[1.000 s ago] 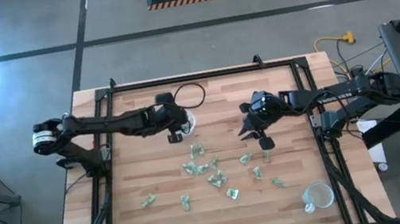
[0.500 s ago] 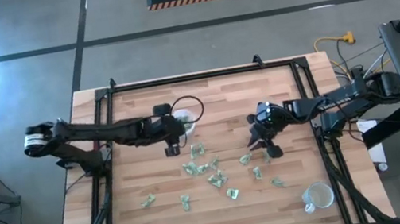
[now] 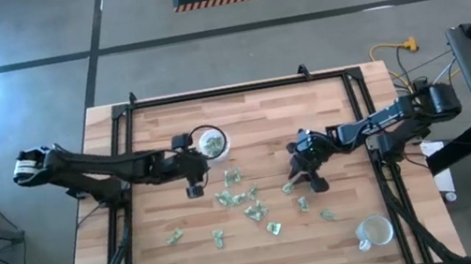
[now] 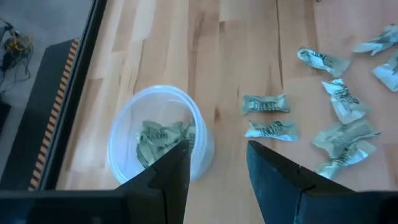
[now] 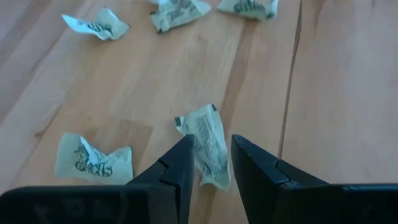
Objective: Pick and place Stevia / Truvia into bins
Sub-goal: Put the stevia packet into the transparent container
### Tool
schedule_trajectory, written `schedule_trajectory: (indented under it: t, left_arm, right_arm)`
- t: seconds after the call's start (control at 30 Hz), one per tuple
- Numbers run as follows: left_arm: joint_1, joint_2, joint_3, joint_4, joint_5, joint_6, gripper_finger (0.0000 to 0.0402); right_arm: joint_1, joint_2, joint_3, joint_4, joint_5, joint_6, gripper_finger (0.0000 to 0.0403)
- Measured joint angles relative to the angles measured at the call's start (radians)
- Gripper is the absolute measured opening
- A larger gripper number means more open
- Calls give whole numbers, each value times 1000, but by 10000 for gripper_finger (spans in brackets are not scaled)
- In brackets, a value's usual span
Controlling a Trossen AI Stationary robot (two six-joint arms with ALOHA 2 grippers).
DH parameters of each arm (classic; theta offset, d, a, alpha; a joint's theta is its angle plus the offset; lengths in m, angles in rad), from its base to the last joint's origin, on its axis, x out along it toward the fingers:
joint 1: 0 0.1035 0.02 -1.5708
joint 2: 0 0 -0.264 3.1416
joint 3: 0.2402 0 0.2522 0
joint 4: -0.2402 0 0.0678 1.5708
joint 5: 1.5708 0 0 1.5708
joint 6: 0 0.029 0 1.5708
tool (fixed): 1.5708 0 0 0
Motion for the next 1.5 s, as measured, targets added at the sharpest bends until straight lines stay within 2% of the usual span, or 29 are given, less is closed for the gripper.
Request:
schedule_trajectory:
  t: [0.23, 0.47, 0.63, 0.93, 1.17, 1.3, 1.5]
  left_arm:
    - [-14, -79, -77, 29, -4, -28, 142]
    - [-35, -150, -106, 62, -4, -30, 142]
    - [-60, -162, -112, 75, -4, -30, 141]
    - [-87, -154, -111, 74, -4, -30, 141]
    - [-90, -154, -111, 73, -5, -29, 141]
    - [-90, -154, -111, 71, -5, -29, 141]
    - [-91, -154, -115, 51, -19, -28, 141]
  right_arm:
    - [1, 77, 20, -4, 1, 17, 122]
    - [1, 111, 24, -6, 1, 20, 121]
    - [1, 107, 24, -11, 22, 12, 96]
    - [0, 103, 23, -7, 32, -15, 17]
    - [1, 68, 78, -6, 34, -78, 10]
    - [2, 69, 138, 19, 116, -131, 9]
    - [-7, 101, 223, 184, 248, -220, 9]
